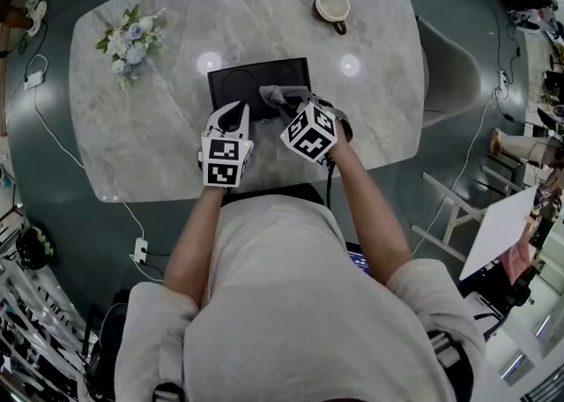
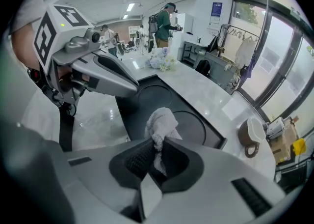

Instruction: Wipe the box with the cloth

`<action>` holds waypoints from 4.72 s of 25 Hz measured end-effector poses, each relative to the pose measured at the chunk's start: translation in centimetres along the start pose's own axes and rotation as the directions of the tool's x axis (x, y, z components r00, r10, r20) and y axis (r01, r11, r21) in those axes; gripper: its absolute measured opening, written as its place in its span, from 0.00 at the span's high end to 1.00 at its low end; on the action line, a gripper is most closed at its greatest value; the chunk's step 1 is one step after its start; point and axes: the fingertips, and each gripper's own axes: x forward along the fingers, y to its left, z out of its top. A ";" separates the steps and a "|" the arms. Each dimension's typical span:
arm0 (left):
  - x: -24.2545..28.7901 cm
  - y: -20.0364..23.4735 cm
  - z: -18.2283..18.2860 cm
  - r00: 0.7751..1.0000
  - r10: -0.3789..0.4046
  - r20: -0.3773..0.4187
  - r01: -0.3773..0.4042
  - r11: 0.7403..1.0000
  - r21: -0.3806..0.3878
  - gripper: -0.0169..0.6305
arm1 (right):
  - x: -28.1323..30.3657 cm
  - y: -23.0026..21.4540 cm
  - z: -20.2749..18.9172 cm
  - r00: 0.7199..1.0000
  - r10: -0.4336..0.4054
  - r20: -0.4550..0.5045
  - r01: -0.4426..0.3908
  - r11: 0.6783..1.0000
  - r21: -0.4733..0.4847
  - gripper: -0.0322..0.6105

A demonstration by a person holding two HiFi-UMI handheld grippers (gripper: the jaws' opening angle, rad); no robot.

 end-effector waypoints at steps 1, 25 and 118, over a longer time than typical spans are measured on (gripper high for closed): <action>0.0 -0.2 -0.1 1.000 -0.001 -0.001 0.001 1.000 0.001 0.94 | -0.1 0.2 -0.2 1.000 0.001 0.003 -0.001 1.000 0.006 0.87; -0.4 -1.6 -0.7 1.000 0.005 0.021 -0.005 1.000 -0.002 0.94 | -3.5 -2.6 1.1 0.989 -0.099 0.106 0.096 0.995 0.032 0.87; -26.9 -13.4 -4.4 0.870 0.268 0.414 -0.249 0.963 -0.101 0.94 | -23.4 18.0 -3.2 0.659 -0.463 0.593 0.168 0.859 0.484 0.87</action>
